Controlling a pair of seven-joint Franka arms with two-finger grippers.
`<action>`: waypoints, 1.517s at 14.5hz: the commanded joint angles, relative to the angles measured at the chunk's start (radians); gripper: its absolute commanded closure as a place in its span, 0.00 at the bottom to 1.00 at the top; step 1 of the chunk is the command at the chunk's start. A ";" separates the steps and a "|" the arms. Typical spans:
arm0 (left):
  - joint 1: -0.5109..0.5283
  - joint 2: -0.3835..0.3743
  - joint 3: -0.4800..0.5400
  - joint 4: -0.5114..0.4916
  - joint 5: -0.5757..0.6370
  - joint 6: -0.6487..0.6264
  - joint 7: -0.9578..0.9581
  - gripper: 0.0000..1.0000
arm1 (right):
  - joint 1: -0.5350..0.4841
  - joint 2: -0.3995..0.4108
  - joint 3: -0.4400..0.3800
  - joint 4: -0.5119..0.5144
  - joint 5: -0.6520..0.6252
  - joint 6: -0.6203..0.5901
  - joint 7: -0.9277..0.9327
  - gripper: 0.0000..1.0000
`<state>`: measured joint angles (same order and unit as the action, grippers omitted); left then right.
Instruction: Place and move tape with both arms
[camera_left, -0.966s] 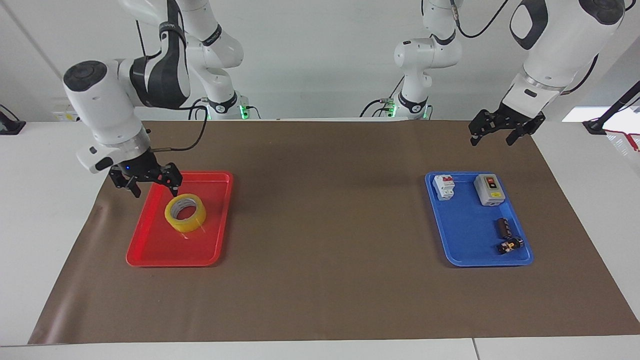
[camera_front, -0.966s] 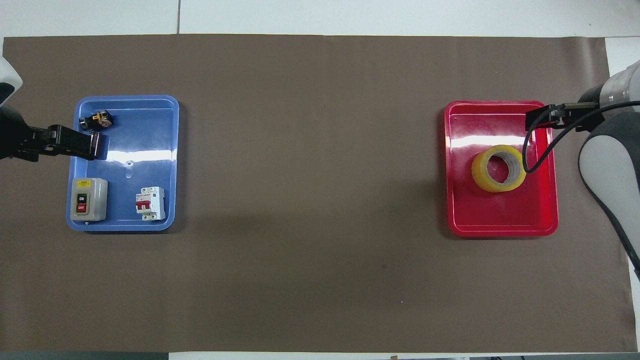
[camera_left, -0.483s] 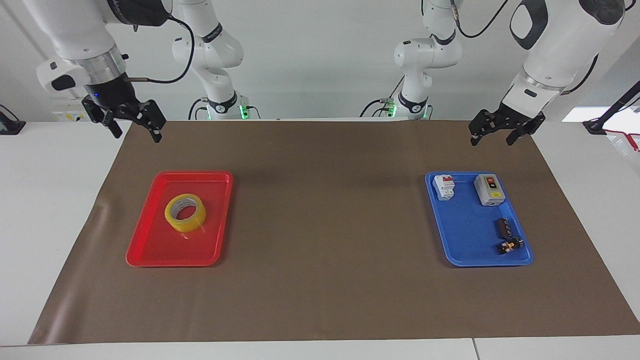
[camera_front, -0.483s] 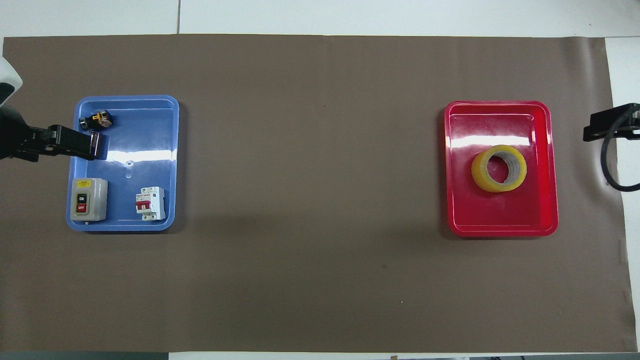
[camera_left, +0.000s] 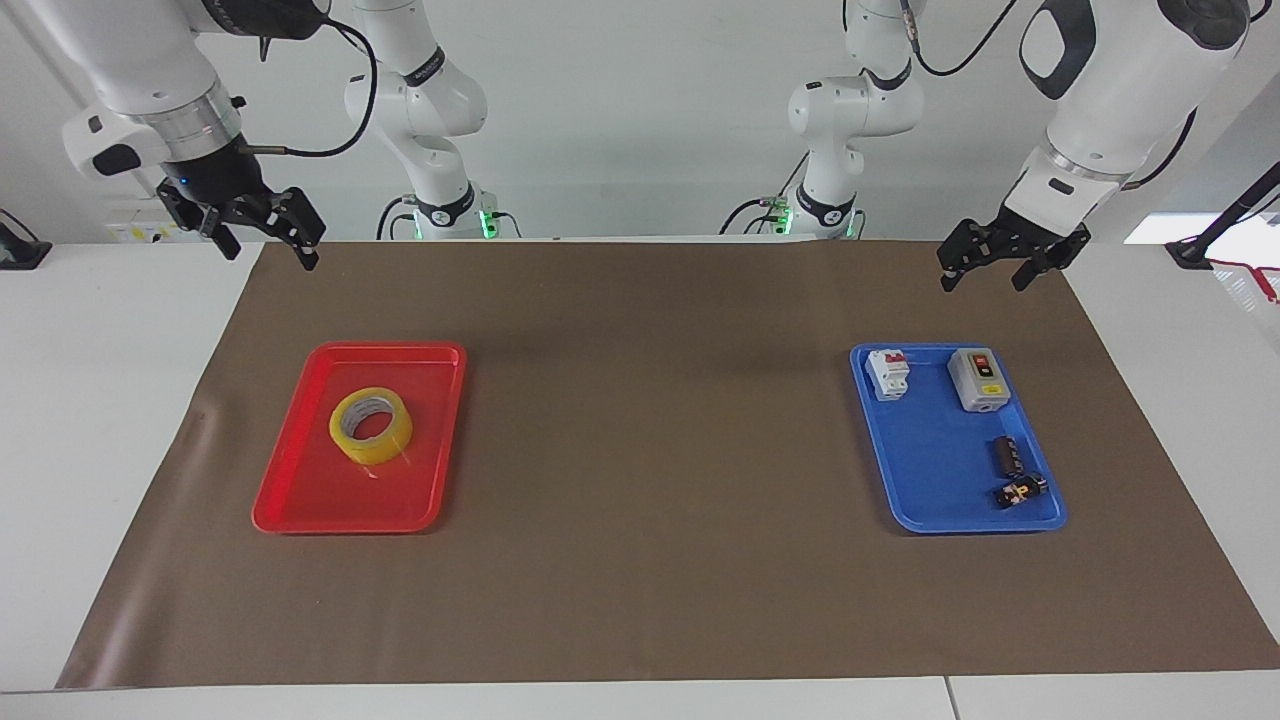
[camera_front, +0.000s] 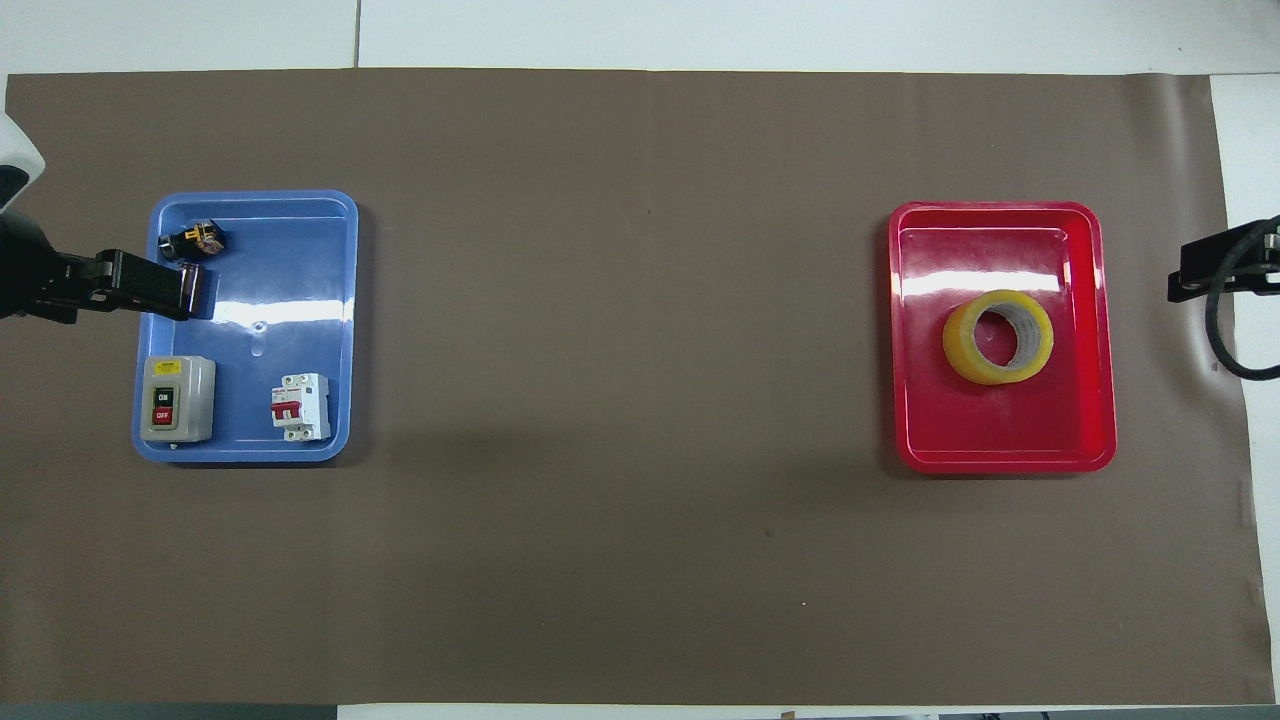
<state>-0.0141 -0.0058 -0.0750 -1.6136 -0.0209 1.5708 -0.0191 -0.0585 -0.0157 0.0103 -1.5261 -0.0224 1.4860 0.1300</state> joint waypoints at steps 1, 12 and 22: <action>0.010 -0.006 -0.006 -0.008 0.015 -0.003 0.007 0.00 | -0.003 0.008 0.007 0.023 -0.011 -0.026 0.010 0.00; 0.010 -0.006 -0.006 -0.008 0.015 -0.003 0.007 0.00 | 0.029 -0.001 -0.015 0.000 -0.019 -0.023 -0.018 0.00; 0.010 -0.006 -0.006 -0.006 0.015 -0.003 0.007 0.00 | 0.065 0.010 -0.032 0.047 -0.007 -0.061 -0.027 0.00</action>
<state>-0.0141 -0.0058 -0.0750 -1.6136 -0.0209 1.5708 -0.0191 0.0031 -0.0156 -0.0209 -1.5095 -0.0309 1.4504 0.1245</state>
